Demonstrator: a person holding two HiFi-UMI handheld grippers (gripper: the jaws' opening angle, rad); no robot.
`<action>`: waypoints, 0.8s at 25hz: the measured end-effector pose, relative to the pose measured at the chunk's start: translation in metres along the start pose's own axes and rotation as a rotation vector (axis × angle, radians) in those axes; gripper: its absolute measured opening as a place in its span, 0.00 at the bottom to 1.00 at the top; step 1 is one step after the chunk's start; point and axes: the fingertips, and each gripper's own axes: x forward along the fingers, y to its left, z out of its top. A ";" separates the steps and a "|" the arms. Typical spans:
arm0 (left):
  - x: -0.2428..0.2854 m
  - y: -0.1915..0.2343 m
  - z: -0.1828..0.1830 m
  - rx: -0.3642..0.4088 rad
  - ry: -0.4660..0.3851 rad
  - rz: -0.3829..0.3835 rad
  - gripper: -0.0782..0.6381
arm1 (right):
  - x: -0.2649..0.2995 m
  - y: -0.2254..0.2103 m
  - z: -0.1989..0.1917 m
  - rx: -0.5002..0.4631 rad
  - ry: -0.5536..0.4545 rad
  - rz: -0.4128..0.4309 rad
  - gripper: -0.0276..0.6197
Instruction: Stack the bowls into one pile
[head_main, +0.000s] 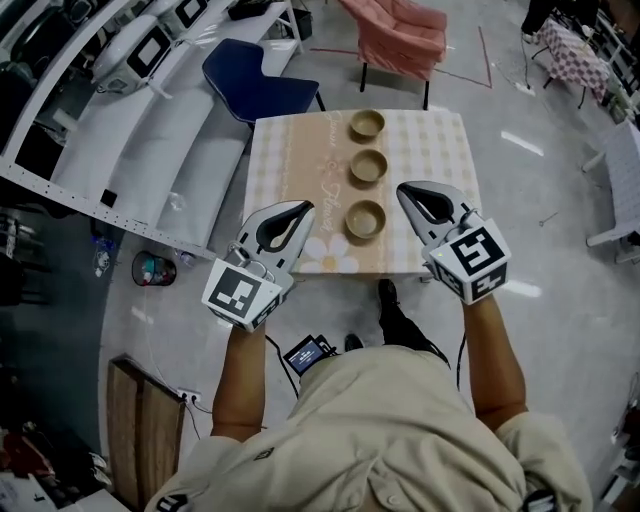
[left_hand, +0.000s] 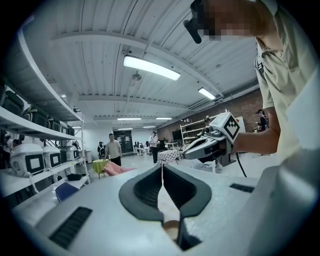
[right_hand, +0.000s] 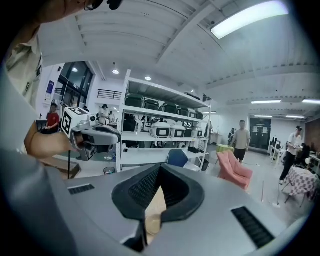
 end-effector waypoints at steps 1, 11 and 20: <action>0.007 0.004 -0.003 -0.003 0.007 0.004 0.13 | 0.009 -0.007 -0.004 0.003 0.006 0.009 0.05; 0.067 0.036 -0.055 -0.099 0.082 0.033 0.13 | 0.094 -0.046 -0.091 0.051 0.161 0.131 0.05; 0.095 0.060 -0.107 -0.173 0.131 0.060 0.13 | 0.161 -0.049 -0.195 0.098 0.334 0.231 0.05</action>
